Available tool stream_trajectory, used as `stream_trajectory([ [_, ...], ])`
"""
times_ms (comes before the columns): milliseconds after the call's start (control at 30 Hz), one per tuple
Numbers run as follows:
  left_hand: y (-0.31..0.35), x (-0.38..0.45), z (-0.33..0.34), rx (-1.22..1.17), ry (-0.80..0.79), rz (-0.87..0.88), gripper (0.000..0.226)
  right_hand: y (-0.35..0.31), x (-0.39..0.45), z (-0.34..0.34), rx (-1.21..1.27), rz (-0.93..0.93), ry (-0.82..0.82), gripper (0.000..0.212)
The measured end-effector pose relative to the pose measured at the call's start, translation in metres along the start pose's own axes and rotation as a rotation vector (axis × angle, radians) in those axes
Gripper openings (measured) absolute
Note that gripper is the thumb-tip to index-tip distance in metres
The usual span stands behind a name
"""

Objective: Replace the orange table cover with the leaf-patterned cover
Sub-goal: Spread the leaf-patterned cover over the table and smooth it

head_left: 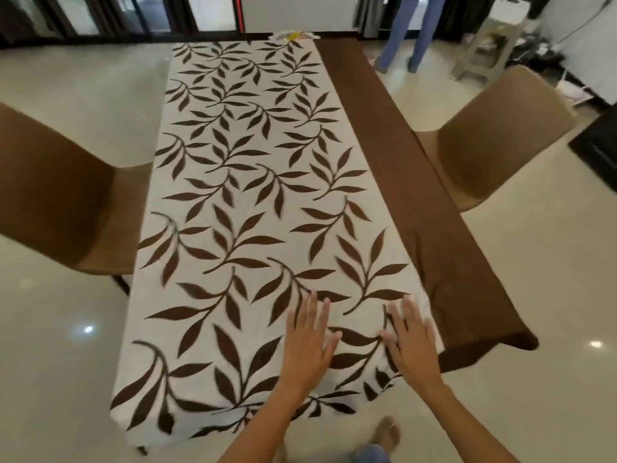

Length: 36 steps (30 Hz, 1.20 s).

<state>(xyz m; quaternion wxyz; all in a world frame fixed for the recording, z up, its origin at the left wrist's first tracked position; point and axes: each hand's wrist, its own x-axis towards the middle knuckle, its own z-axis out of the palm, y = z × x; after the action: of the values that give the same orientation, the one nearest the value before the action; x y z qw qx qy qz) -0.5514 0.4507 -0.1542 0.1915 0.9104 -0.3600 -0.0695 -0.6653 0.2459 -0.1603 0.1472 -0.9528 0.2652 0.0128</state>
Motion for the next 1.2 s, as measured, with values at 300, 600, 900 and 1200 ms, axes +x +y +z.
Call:
stream_trajectory([
  [300,0.091,0.067,0.068,0.076,-0.045,-0.234,0.068,0.134,0.005,-0.040,-0.027,-0.002,-0.026,0.061],
  [600,0.097,0.071,0.068,0.152,-0.045,-0.244,0.074,0.222,0.002,-0.059,-0.089,-0.400,-0.098,0.051],
  [900,0.113,0.061,0.073,0.141,-0.039,-0.299,0.070,0.194,0.017,-0.052,-0.033,-0.162,-0.069,0.070],
  [1200,0.118,0.065,0.075,0.076,0.002,-0.330,0.069,0.185,0.021,-0.067,0.073,-0.118,0.063,0.060],
])
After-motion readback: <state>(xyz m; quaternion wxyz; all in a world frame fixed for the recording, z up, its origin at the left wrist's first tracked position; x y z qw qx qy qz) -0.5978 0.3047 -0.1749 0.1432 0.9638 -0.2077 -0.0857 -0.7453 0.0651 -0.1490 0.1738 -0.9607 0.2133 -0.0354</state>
